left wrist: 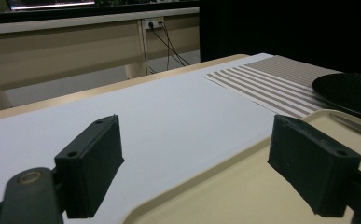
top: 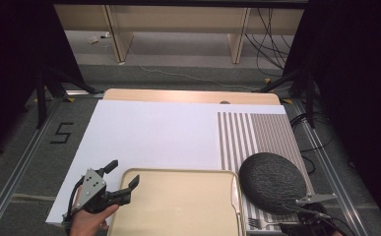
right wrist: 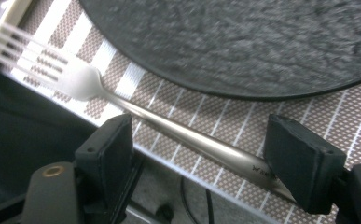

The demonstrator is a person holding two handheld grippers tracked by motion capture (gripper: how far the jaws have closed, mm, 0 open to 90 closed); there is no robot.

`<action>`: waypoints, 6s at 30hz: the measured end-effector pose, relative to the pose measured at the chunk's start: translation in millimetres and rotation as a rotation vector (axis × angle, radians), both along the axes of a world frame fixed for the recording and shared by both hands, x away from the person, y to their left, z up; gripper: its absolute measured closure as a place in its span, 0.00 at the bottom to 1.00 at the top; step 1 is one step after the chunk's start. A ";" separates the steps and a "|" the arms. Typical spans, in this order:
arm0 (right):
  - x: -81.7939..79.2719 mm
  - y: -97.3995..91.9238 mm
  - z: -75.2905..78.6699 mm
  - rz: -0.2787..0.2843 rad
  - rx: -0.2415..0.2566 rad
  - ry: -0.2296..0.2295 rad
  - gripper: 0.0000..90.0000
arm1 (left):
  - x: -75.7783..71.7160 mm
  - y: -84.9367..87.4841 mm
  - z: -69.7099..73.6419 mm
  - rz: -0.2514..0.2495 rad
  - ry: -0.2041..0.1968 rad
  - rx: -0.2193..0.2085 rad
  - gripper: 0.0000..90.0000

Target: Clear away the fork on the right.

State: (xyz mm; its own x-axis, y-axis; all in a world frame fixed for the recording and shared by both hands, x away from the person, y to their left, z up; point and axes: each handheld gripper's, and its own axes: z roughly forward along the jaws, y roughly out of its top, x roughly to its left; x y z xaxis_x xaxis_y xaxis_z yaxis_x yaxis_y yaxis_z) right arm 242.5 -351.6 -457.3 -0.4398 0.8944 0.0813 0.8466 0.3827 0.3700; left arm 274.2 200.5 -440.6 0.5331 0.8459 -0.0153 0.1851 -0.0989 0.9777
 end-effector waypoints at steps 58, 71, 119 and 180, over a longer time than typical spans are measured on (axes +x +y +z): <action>14.7 62.8 7.1 0.473 -0.354 0.086 0.93 | 0.9 -0.7 -1.2 -0.003 -0.002 0.000 0.19; 10.9 68.8 8.3 0.516 -0.352 0.075 0.94 | 1.1 -0.3 -1.2 -0.002 -0.001 -0.002 0.19; 30.2 112.0 56.0 0.355 0.244 -0.113 0.94 | -0.1 0.5 0.1 0.006 -0.002 -0.004 0.19; 26.5 185.0 10.1 0.380 0.141 0.134 0.94 | -0.8 -0.8 -0.2 -0.003 -0.005 0.004 0.19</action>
State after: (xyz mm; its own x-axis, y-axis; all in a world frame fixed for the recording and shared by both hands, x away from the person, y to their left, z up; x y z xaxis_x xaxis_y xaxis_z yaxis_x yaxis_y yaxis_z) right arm 269.0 -166.6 -447.2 -0.7131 0.6468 0.2703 0.6994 0.6303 0.3370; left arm 273.3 199.7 -440.8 0.5358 0.8443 -0.0097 0.1800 -0.1030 0.9783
